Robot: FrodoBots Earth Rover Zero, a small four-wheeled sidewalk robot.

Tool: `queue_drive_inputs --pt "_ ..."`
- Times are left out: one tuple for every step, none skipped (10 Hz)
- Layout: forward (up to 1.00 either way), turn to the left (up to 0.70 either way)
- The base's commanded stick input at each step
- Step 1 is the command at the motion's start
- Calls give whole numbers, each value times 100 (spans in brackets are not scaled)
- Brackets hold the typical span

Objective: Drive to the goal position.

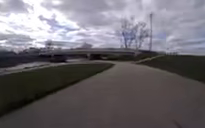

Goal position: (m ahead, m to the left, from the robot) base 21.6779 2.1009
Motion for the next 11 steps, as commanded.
queue_drive_inputs --pt "100 0" --pt "100 -4" --pt "100 -12" --pt "100 -19" --pt "100 -27" --pt "100 -34" --pt "100 -40" --pt "100 -40" --pt "100 -40" --pt "100 -40" --pt "100 -40"
